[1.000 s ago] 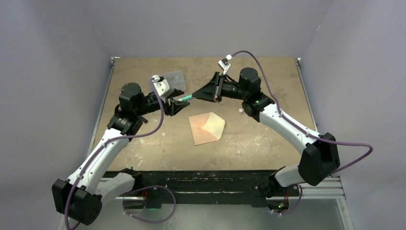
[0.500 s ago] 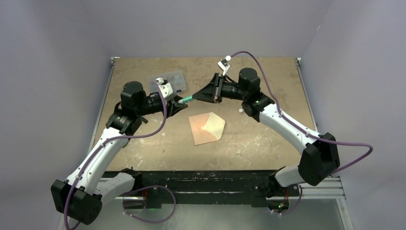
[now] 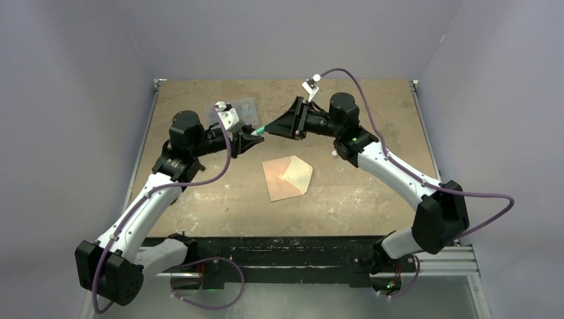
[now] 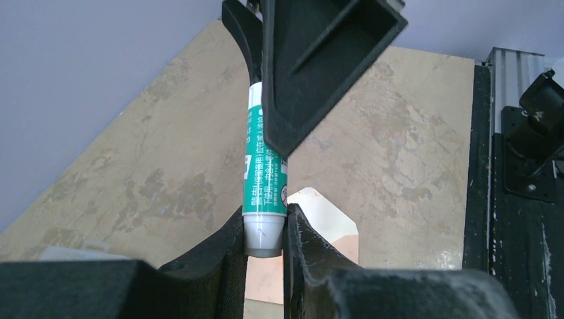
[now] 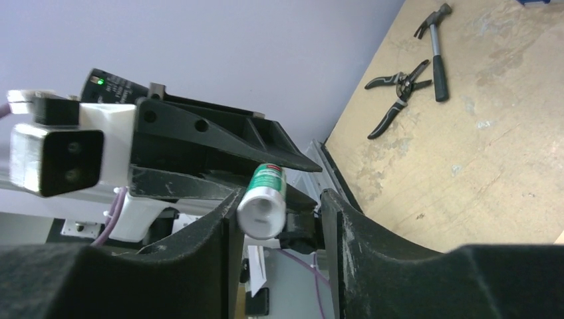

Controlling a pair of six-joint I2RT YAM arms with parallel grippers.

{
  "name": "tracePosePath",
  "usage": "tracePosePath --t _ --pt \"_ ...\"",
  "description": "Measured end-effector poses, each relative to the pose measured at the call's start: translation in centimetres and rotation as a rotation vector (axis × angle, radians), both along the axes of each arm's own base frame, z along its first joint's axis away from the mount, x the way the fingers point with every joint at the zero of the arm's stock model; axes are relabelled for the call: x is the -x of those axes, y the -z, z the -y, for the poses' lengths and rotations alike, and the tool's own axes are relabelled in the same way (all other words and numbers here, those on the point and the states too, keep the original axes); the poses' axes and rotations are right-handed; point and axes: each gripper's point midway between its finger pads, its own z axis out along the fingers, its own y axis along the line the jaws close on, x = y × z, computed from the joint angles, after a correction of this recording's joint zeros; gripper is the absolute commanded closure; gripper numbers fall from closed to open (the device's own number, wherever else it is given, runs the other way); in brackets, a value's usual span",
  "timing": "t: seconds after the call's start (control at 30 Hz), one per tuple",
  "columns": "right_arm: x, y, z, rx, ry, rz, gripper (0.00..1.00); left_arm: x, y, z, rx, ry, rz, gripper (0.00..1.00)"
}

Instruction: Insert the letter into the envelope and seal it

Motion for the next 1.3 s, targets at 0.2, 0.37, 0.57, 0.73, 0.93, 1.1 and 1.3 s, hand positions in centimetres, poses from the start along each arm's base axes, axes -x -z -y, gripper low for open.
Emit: tracePosePath --t 0.2,0.37,0.57,0.73,0.93,1.1,1.3 --pt "0.0 1.1 -1.2 0.014 -0.024 -0.013 0.5 -0.8 -0.2 0.0 0.017 -0.03 -0.004 1.0" --pt "0.1 1.1 -1.5 0.015 -0.029 -0.009 0.54 -1.2 0.1 0.1 0.021 -0.04 -0.025 1.0" --pt "-0.9 1.1 -1.9 0.016 -0.01 0.004 0.56 -1.3 0.3 0.1 0.021 -0.039 -0.033 1.0" --pt "-1.1 1.5 -2.2 0.022 -0.011 0.003 0.65 -1.4 0.8 0.2 0.014 -0.04 -0.048 1.0" --pt "-1.1 1.1 -2.3 0.019 -0.014 0.017 0.83 -1.5 1.0 0.2 0.011 -0.04 -0.055 1.0" --pt "-1.1 1.1 -2.3 0.022 -0.014 0.029 1.0 -1.7 0.9 0.1 0.012 -0.053 -0.054 0.62" --pt "-1.9 1.2 -2.1 0.046 0.04 0.078 1.0 -2.9 1.2 -0.7 0.011 -0.149 -0.077 0.17"
